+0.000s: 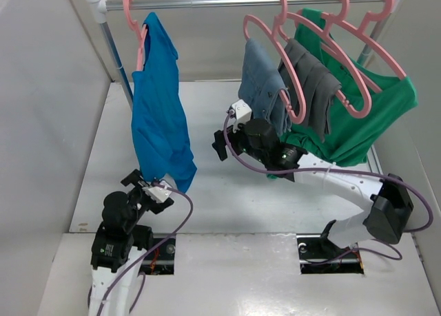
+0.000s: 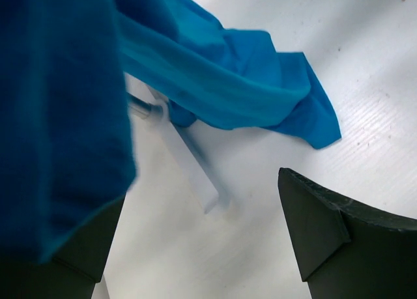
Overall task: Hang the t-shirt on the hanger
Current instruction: Hang the hanger with tshirt onto the clothesline
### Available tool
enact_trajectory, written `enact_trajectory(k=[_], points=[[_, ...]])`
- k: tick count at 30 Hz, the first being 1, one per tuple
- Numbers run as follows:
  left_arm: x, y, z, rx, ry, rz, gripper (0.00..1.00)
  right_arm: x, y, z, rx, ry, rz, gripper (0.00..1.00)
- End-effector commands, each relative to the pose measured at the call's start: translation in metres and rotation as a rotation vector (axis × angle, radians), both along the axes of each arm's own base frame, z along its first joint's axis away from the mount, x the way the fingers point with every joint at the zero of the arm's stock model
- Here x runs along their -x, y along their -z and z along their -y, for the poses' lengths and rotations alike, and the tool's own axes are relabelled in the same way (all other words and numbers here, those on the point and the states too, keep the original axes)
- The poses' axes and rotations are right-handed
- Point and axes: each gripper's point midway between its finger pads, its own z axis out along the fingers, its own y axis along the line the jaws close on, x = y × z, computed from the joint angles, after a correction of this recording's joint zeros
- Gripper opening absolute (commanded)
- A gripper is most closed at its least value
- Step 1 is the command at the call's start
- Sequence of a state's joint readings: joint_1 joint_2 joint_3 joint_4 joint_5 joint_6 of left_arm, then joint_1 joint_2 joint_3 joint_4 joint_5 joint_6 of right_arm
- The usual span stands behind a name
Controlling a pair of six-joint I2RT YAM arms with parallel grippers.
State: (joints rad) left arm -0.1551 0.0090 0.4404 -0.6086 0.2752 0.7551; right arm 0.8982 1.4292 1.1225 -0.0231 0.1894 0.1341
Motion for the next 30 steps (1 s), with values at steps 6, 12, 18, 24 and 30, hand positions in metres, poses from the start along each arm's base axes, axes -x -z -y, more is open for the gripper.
enact_trajectory(k=[6, 12, 18, 24, 30], points=[[-0.011, 0.006, -0.006, -0.011, -0.042, 0.031, 1.0, -0.006, -0.001, 0.045, 0.018, 0.189, 0.039, 1.0], [-0.023, 0.02, -0.012, 0.08, -0.14, -0.002, 1.0, -0.005, 0.05, 0.116, 0.135, 0.342, -0.009, 1.0], [-0.027, 0.028, -0.019, 0.096, -0.195, -0.019, 1.0, 0.012, 0.097, 0.193, 0.222, 0.465, -0.123, 1.0], [-0.031, 0.035, -0.02, 0.085, -0.205, -0.049, 1.0, 0.036, 0.081, 0.26, 0.159, 0.715, -0.1, 1.0], [-0.031, 0.039, -0.02, 0.08, -0.206, -0.067, 1.0, 0.056, 0.075, 0.301, 0.151, 0.848, -0.061, 1.0]])
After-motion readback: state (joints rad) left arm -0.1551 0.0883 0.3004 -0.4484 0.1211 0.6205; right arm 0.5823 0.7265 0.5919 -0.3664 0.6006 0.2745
